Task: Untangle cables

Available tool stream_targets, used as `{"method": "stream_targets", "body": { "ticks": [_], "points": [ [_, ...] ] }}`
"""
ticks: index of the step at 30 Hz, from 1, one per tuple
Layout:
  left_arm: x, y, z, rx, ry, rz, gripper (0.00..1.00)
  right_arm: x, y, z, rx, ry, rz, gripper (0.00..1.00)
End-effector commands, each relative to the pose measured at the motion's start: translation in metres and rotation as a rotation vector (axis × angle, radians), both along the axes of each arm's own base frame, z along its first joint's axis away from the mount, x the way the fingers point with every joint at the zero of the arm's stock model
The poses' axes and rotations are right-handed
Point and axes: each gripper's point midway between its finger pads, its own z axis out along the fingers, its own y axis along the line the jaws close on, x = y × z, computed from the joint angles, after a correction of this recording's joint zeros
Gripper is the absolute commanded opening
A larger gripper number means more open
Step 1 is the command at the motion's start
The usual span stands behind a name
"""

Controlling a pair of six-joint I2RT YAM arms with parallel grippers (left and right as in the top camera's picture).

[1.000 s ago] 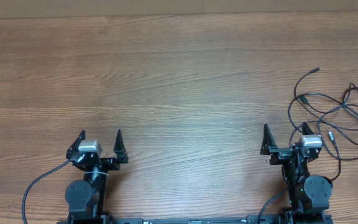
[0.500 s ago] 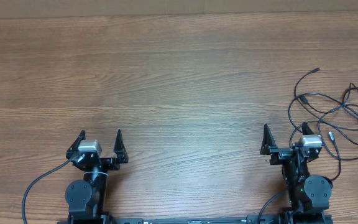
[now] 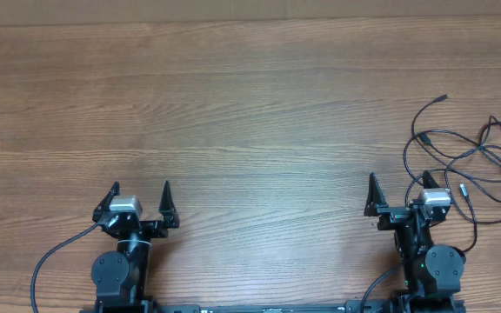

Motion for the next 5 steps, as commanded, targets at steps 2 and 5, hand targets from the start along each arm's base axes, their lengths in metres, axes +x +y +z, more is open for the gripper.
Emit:
{"method": "stream_targets", "body": {
  "ticks": [2, 5],
  "points": [
    [-0.0002, 0.0007, -0.0003, -0.013, -0.004, 0.003, 0.99, 0.0001, -0.0009, -0.0019, 0.005, -0.004, -0.004, 1.0],
    [-0.0002, 0.0007, -0.0003, -0.013, -0.004, 0.003, 0.99, 0.0001, -0.0009, -0.0019, 0.005, -0.004, -0.004, 1.0]
  ]
}}
